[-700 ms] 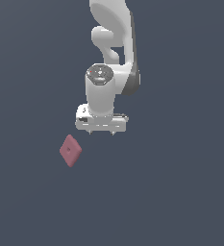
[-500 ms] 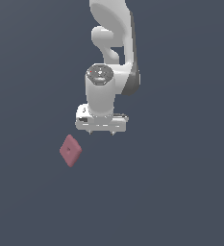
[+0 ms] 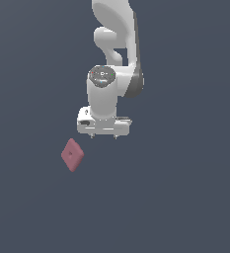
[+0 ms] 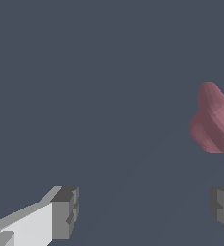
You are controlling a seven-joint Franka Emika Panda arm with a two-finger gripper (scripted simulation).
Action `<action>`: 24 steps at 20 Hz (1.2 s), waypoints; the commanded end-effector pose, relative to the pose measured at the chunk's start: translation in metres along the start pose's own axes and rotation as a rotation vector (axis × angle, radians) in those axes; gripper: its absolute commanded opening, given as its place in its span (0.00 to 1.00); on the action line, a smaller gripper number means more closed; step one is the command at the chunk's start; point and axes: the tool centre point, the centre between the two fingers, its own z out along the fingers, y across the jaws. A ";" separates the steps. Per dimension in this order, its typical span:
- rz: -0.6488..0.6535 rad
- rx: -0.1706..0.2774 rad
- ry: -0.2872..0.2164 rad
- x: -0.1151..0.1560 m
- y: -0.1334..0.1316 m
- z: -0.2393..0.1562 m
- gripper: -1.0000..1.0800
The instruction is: Pick up the object and move it to a goal position.
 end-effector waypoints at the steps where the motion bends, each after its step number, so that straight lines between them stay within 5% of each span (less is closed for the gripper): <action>1: 0.010 0.000 0.009 0.001 0.006 -0.004 0.96; 13: 0.030 0.001 0.034 0.005 0.024 -0.016 0.96; 24: -0.085 0.003 0.031 0.011 0.041 -0.009 0.96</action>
